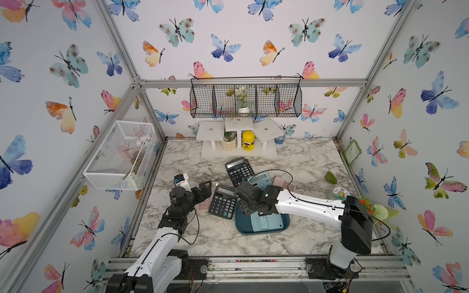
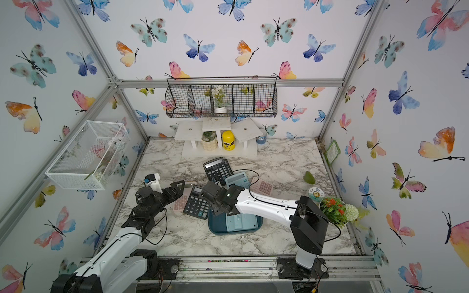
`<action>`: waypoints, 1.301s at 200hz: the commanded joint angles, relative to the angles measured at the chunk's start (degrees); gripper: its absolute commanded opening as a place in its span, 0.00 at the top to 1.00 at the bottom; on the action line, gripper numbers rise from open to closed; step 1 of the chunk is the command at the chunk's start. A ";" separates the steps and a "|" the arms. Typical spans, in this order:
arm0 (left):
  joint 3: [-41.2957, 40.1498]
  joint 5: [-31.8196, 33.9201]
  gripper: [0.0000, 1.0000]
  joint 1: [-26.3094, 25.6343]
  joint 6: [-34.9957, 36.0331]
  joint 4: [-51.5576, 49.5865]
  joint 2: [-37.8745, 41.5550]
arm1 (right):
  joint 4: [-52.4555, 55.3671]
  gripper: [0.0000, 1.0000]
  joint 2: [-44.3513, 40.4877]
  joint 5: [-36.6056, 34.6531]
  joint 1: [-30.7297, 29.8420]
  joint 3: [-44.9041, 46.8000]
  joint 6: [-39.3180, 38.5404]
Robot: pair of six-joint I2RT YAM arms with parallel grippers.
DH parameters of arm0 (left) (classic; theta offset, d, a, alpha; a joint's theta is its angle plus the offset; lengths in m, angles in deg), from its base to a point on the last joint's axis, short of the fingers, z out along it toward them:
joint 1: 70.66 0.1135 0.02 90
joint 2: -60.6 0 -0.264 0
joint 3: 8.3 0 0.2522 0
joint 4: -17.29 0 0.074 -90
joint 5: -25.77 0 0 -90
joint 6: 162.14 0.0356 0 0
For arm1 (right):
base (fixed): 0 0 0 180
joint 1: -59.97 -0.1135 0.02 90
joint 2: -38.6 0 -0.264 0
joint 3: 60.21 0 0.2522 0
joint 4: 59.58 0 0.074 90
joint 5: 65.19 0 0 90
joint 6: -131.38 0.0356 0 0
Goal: Put the calculator in the storage box
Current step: Place the calculator in the storage box, then pick up the calculator at the center of the board.
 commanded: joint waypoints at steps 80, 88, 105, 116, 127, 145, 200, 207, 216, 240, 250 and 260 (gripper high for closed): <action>1.39 -3.86 0.01 -0.15 0.84 0.27 -0.81 | -16.16 0.30 5.82 26.28 9.56 -3.29 -19.77; 0.59 -3.46 0.01 -0.14 0.73 0.49 1.45 | -17.46 0.29 6.61 26.78 9.86 -3.55 -20.99; -0.81 -1.83 0.01 -0.16 0.70 0.23 6.22 | -16.62 0.28 9.52 29.97 11.67 -6.65 -23.34; -1.20 -0.96 0.01 -0.12 0.77 -0.03 8.37 | -16.96 0.28 11.35 32.78 13.13 -8.08 -24.84; -1.54 -0.74 0.01 -0.08 0.76 -0.11 9.90 | -17.62 0.28 13.00 35.02 14.33 -9.25 -26.96; -1.54 -1.38 0.01 -0.05 0.89 -0.06 10.51 | -17.62 0.27 15.73 38.80 16.09 -11.65 -30.28; -0.70 -3.63 0.01 -0.07 0.92 0.76 7.60 | -7.08 0.27 26.97 45.67 18.71 -25.23 -40.18; -0.70 -3.75 0.01 -0.06 0.94 0.87 7.53 | -5.14 0.27 28.41 46.41 18.73 -27.05 -41.25; -0.68 -3.86 0.01 -0.12 0.88 0.97 7.51 | -2.63 0.27 30.07 47.46 18.73 -29.42 -42.67; -0.77 -4.34 0.01 -0.13 0.92 1.37 7.57 | 0.55 0.28 32.95 49.45 18.73 -32.74 -45.08; -0.79 -4.35 0.01 -0.07 1.01 1.37 7.46 | 1.04 0.27 33.74 49.41 18.73 -33.53 -45.54; -0.75 -4.50 0.01 -0.09 0.97 1.37 7.42 | 1.56 0.27 34.69 48.62 18.73 -34.56 -45.65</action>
